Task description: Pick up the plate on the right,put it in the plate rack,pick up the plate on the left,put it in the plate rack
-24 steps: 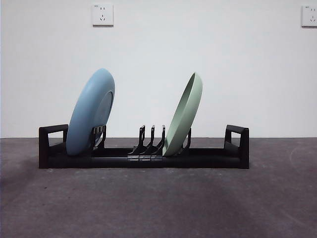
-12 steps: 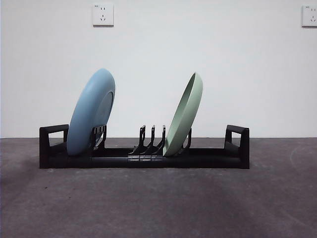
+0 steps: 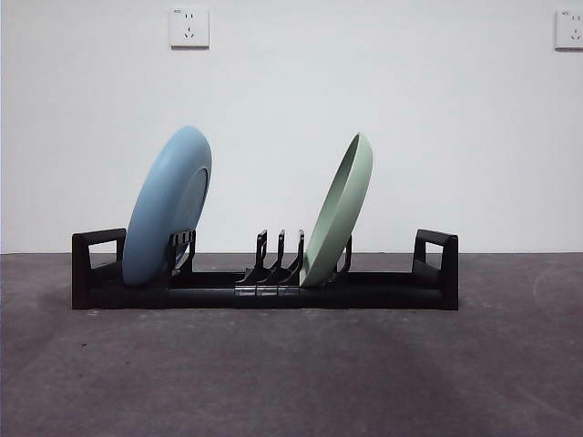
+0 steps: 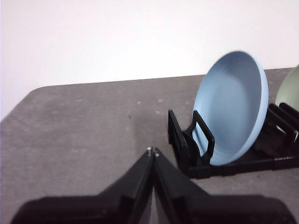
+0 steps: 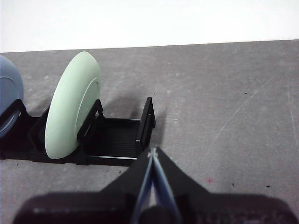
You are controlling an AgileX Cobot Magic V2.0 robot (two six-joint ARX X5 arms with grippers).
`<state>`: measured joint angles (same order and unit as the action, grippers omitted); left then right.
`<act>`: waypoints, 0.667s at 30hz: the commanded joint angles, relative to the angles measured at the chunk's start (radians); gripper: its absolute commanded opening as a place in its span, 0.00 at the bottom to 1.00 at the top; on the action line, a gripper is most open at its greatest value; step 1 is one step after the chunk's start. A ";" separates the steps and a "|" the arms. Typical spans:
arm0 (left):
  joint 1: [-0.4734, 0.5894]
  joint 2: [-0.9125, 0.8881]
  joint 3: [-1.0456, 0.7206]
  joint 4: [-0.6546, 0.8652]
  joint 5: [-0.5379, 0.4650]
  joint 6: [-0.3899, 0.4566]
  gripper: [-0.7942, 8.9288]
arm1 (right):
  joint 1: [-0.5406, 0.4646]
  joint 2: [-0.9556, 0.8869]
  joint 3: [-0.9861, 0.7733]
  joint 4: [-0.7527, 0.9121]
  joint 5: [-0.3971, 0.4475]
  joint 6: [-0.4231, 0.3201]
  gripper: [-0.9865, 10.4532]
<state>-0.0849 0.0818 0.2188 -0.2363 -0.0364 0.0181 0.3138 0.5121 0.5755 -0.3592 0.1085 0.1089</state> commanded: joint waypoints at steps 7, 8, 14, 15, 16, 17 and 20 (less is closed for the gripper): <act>0.035 -0.080 -0.189 0.056 0.058 0.002 0.08 | 0.001 -0.002 -0.006 0.006 0.003 0.010 0.09; 0.035 -0.080 -0.196 0.055 0.064 0.002 0.08 | 0.001 -0.002 -0.006 0.006 0.003 0.010 0.09; 0.035 -0.080 -0.201 0.010 0.061 0.005 0.08 | 0.000 -0.002 -0.006 0.006 0.003 0.010 0.09; 0.035 -0.080 -0.201 0.013 0.062 0.004 0.08 | 0.000 -0.002 -0.006 0.006 0.003 0.010 0.09; 0.035 -0.080 -0.201 0.014 0.064 0.003 0.08 | 0.001 -0.002 -0.006 0.006 0.003 0.010 0.09; 0.035 -0.080 -0.201 0.018 0.067 0.003 0.08 | 0.001 -0.002 -0.006 0.006 0.003 0.010 0.09; 0.034 -0.080 -0.201 0.018 0.066 0.005 0.08 | 0.001 -0.002 -0.006 0.006 0.003 0.010 0.09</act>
<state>-0.0532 0.0048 0.0315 -0.2211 0.0231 0.0181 0.3138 0.5121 0.5755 -0.3588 0.1085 0.1089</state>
